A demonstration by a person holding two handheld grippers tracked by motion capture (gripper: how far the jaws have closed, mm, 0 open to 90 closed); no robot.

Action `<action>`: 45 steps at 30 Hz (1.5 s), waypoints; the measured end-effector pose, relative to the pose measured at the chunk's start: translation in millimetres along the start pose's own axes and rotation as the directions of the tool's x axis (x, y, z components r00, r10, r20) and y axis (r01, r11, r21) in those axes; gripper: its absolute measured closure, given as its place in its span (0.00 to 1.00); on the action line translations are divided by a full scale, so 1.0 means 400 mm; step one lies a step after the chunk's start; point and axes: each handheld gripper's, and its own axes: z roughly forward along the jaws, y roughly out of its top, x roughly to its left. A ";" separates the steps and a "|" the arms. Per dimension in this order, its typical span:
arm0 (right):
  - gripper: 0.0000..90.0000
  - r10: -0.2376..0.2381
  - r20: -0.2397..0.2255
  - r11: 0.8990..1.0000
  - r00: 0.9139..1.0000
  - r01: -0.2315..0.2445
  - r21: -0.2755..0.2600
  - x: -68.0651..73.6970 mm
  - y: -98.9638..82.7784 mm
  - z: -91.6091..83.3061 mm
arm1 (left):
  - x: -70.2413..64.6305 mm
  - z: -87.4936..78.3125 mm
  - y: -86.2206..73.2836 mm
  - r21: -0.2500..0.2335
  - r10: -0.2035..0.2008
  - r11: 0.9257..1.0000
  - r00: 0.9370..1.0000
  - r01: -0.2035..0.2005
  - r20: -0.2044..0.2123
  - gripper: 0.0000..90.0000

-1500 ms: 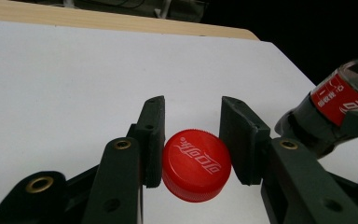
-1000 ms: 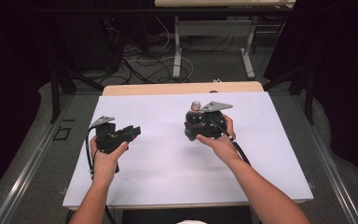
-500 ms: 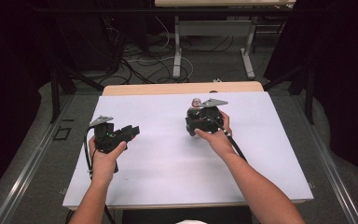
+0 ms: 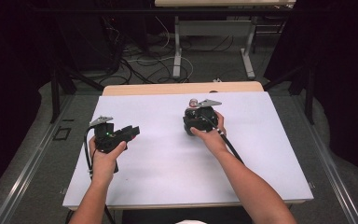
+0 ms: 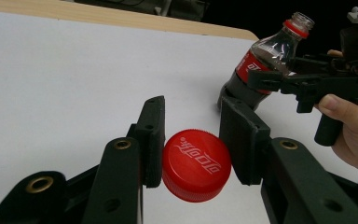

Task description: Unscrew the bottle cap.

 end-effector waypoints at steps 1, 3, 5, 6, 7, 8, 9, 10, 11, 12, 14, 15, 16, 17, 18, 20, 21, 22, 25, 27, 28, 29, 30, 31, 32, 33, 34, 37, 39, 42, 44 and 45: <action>0.33 0.005 0.002 1.000 1.000 -0.005 0.003 0.002 0.000 0.003 | 0.001 0.000 0.000 0.001 0.002 1.000 1.000 -0.002 -0.001 0.69; 0.33 -0.001 -0.003 1.000 1.000 0.001 0.002 0.006 -0.002 0.010 | 0.002 0.001 0.000 0.002 0.004 1.000 1.000 -0.004 0.000 0.69; 0.33 0.004 -0.006 1.000 1.000 -0.004 0.008 0.013 -0.003 0.012 | 0.002 0.001 0.000 0.000 0.008 1.000 1.000 -0.008 -0.001 0.69; 0.33 0.002 -0.009 1.000 1.000 -0.002 0.004 0.017 -0.003 0.014 | 0.001 0.002 -0.001 -0.003 0.006 1.000 1.000 -0.006 -0.002 0.69; 0.33 0.000 -0.013 1.000 1.000 0.000 0.005 0.021 -0.004 0.015 | 0.000 0.003 -0.001 -0.002 0.006 1.000 1.000 -0.006 -0.002 0.69; 0.33 -0.008 -0.009 1.000 1.000 0.008 0.006 0.024 -0.005 0.017 | 0.000 0.002 -0.001 0.002 0.006 1.000 1.000 -0.006 -0.002 0.69; 0.33 -0.007 -0.017 1.000 1.000 0.008 0.006 0.027 -0.007 0.019 | -0.001 0.003 -0.001 0.003 0.008 1.000 1.000 -0.008 -0.002 0.69; 0.33 -0.010 -0.015 1.000 1.000 0.010 0.008 0.030 -0.008 0.021 | -0.002 0.004 -0.002 0.001 0.003 1.000 1.000 -0.003 0.000 0.69; 0.33 -0.003 -0.024 1.000 1.000 0.003 0.011 0.035 -0.009 0.023 | -0.002 0.005 -0.003 0.000 0.004 1.000 1.000 -0.004 -0.001 0.69; 0.33 -0.003 -0.021 1.000 1.000 0.004 0.014 0.039 -0.010 0.025 | -0.003 0.006 -0.003 -0.001 0.003 1.000 1.000 -0.003 0.002 0.69; 0.33 -0.003 -0.025 1.000 1.000 0.004 0.012 0.046 -0.014 0.030 | -0.002 0.005 -0.002 0.011 0.010 1.000 1.000 -0.010 0.000 0.69; 0.33 -0.014 -0.021 1.000 1.000 0.014 0.007 0.049 -0.016 0.031 | -0.002 0.005 -0.003 0.012 0.009 1.000 1.000 -0.009 -0.001 0.69; 0.33 -0.022 -0.016 1.000 1.000 0.022 0.005 0.051 -0.017 0.032 | -0.001 0.006 -0.003 0.012 0.011 1.000 1.000 -0.011 -0.001 0.69; 0.33 -0.021 -0.009 1.000 1.000 0.021 0.004 0.053 -0.017 0.031 | -0.001 0.006 -0.004 0.013 0.010 1.000 1.000 -0.010 -0.002 0.69; 0.33 -0.010 -0.007 1.000 1.000 0.010 0.003 0.056 -0.018 0.032 | -0.002 0.008 -0.004 0.010 0.003 1.000 1.000 -0.003 -0.001 0.69; 0.32 -0.006 -0.007 1.000 1.000 0.006 -0.007 0.057 -0.020 0.034 | -0.002 0.009 -0.006 0.007 0.003 1.000 1.000 -0.003 -0.001 0.69; 0.32 -0.011 -0.006 1.000 1.000 0.011 -0.011 0.056 -0.022 0.034 | -0.002 0.010 -0.006 0.008 0.004 1.000 1.000 -0.004 -0.002 0.69; 0.32 -0.014 -0.008 1.000 1.000 0.014 -0.012 0.056 -0.023 0.034 | -0.001 0.009 -0.006 0.009 0.008 1.000 1.000 -0.008 -0.004 0.69; 0.32 -0.022 -0.011 1.000 1.000 0.022 -0.012 0.060 -0.025 0.035 | -0.002 0.010 -0.006 0.008 0.011 1.000 1.000 -0.011 -0.005 0.69; 0.31 -0.024 -0.013 1.000 1.000 0.024 -0.004 0.062 -0.025 0.035 | -0.003 0.011 -0.007 0.006 0.010 1.000 1.000 -0.010 -0.005 0.69; 0.31 -0.026 -0.015 1.000 1.000 0.026 -0.009 0.063 -0.026 0.036 | -0.004 0.010 -0.007 0.011 0.011 1.000 1.000 -0.011 -0.004 0.69; 0.31 -0.026 -0.014 1.000 1.000 0.025 -0.009 0.063 -0.026 0.036 | -0.005 0.010 -0.007 0.012 0.007 1.000 1.000 -0.007 -0.003 0.69; 0.30 -0.024 -0.015 1.000 1.000 0.024 -0.007 0.062 -0.026 0.036 | -0.006 0.011 -0.007 0.012 0.002 1.000 1.000 -0.002 -0.001 0.69; 0.30 -0.027 -0.016 1.000 1.000 0.027 -0.007 0.060 -0.026 0.037 | -0.006 0.011 -0.007 0.013 0.003 1.000 1.000 -0.003 -0.001 0.69; 0.30 -0.026 -0.016 1.000 1.000 0.026 -0.005 0.060 -0.026 0.037 | -0.005 0.011 -0.007 0.013 0.005 1.000 1.000 -0.005 -0.003 0.69; 0.29 -0.021 -0.017 1.000 1.000 0.021 -0.003 0.060 -0.026 0.038 | -0.005 0.011 -0.007 0.010 0.006 1.000 1.000 -0.006 -0.005 0.69; 0.28 -0.015 -0.026 1.000 1.000 0.015 -0.008 0.061 -0.027 0.040 | -0.003 0.011 -0.007 0.010 0.010 1.000 1.000 -0.010 -0.005 0.69; 0.25 -0.028 -0.022 1.000 0.999 0.028 0.005 0.059 -0.030 0.042 | -0.002 0.010 -0.006 0.006 0.008 1.000 1.000 -0.008 -0.004 0.69; 0.23 -0.031 -0.018 1.000 0.999 0.031 0.002 0.059 -0.030 0.041 | -0.003 0.009 -0.006 0.008 0.000 1.000 1.000 0.000 -0.004 0.69; 0.20 -0.029 -0.018 1.000 0.999 0.029 0.002 0.062 -0.028 0.038 | 0.000 0.007 -0.005 0.009 0.005 1.000 1.000 -0.005 -0.005 0.69; 0.18 -0.033 -0.027 0.999 0.999 0.033 0.004 0.062 -0.029 0.037 | 0.001 0.007 -0.006 0.009 0.004 1.000 1.000 -0.004 -0.006 0.69; 0.17 -0.032 -0.026 0.999 0.999 0.032 0.007 0.062 -0.029 0.037 | 0.001 0.007 -0.006 0.010 0.002 1.000 1.000 -0.002 -0.005 0.69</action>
